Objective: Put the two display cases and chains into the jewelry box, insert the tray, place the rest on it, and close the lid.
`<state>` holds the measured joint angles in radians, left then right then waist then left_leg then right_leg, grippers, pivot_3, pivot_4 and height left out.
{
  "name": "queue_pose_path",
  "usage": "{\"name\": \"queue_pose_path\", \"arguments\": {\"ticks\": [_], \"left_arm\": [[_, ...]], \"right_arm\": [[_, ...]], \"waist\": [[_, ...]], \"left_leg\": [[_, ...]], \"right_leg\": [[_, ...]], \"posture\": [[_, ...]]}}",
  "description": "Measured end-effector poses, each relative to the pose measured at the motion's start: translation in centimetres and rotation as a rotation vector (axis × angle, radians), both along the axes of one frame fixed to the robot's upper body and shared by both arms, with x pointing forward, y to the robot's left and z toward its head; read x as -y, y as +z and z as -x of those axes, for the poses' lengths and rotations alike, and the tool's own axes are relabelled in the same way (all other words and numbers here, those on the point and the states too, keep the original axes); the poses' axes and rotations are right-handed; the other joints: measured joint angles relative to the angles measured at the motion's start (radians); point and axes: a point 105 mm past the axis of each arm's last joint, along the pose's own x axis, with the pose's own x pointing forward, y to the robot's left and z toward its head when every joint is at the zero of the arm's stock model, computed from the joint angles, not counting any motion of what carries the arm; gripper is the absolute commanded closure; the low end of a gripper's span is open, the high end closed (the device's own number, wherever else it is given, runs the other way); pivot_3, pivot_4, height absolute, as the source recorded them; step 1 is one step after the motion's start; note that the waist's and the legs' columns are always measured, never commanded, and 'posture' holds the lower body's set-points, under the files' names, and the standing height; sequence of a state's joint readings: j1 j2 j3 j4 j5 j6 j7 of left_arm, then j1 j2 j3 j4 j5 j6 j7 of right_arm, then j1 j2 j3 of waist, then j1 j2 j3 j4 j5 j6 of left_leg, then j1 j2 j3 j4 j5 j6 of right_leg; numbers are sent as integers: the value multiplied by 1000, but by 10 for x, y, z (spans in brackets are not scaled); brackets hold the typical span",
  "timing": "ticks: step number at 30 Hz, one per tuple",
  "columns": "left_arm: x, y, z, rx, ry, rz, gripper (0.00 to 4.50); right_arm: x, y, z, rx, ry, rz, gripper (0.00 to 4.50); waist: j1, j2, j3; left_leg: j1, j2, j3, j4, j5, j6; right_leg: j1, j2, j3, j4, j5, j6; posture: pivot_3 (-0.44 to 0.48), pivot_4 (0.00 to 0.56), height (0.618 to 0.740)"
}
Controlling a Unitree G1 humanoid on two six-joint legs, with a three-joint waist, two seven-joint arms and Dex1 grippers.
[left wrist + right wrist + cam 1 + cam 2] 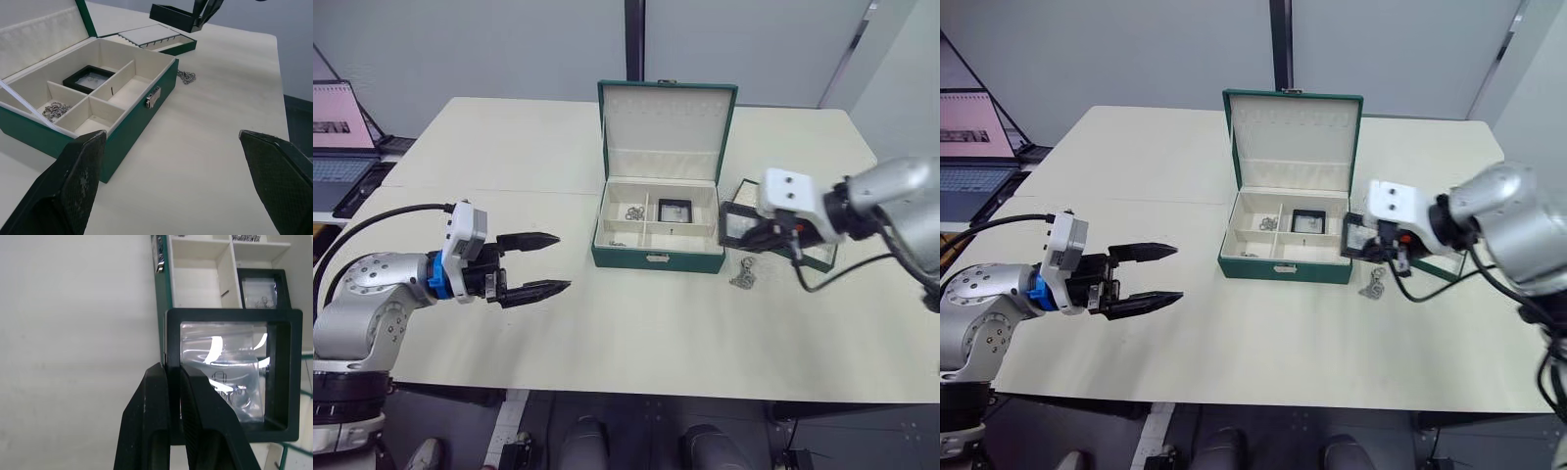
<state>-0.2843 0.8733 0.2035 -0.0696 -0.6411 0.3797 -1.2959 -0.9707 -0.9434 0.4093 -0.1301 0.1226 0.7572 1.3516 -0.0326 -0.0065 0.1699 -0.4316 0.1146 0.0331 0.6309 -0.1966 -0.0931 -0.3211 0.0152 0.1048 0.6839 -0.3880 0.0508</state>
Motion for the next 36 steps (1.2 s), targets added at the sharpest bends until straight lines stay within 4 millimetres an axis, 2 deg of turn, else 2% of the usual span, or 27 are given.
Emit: {"name": "queue_pose_path", "arguments": {"ticks": [6, 11, 13, 20, 33, 35, 36], "left_arm": [[-2, 0, 0, 9, 28, -2, 0], [-2, 2, 1, 26, 40, -7, 0], [1, 4, 1, 37, 34, -10, 0], [2, 1, 2, 36, 47, -14, 0], [3, 0, 4, 40, 55, -20, 0], [3, 0, 4, 41, 55, -21, 0], [3, 1, 4, 42, 55, -21, 0]], "right_arm": [[-27, -7, -29, -22, 22, -4, 4444], [-42, -15, -45, -57, 32, -8, 4444], [-50, -21, -47, -77, 50, -15, 4444], [-60, -35, -51, -129, 65, -25, 4444], [-66, -45, -55, -149, 70, -17, 4444], [-66, -45, -56, -152, 69, -18, 3723], [-66, -45, -56, -153, 67, -19, 3604]], "waist": [[1, 0, 0], [0, 0, 0], [0, 0, 0], [0, 0, 0], [0, 0, 0], [0, 0, 0], [0, 0, 0]], "left_leg": [[0, 0, 0, 0, 0, 0], [0, 0, 1, 1, 0, 0], [0, 1, 1, 1, 0, 0], [-1, 2, 5, 1, 0, 0], [-1, 2, 7, 0, 0, 0], [-1, 2, 7, 0, 0, 0], [-1, 2, 7, 0, 0, 0]], "right_leg": [[-1, 0, -1, 2, 0, 0], [-3, 0, 0, 5, 0, 0], [-4, 0, 0, 7, 0, 0], [-10, 0, 0, 13, 0, 0], [-13, 0, 0, 14, 0, 0], [-13, 0, 1, 14, 0, 0], [-13, 0, 1, 14, 0, 0]], "posture": [[0, 150, 740], [0, 150, 740], [0, 150, 740], [0, 150, 740], [0, 150, 740], [0, 150, 740], [0, 150, 740]]}}
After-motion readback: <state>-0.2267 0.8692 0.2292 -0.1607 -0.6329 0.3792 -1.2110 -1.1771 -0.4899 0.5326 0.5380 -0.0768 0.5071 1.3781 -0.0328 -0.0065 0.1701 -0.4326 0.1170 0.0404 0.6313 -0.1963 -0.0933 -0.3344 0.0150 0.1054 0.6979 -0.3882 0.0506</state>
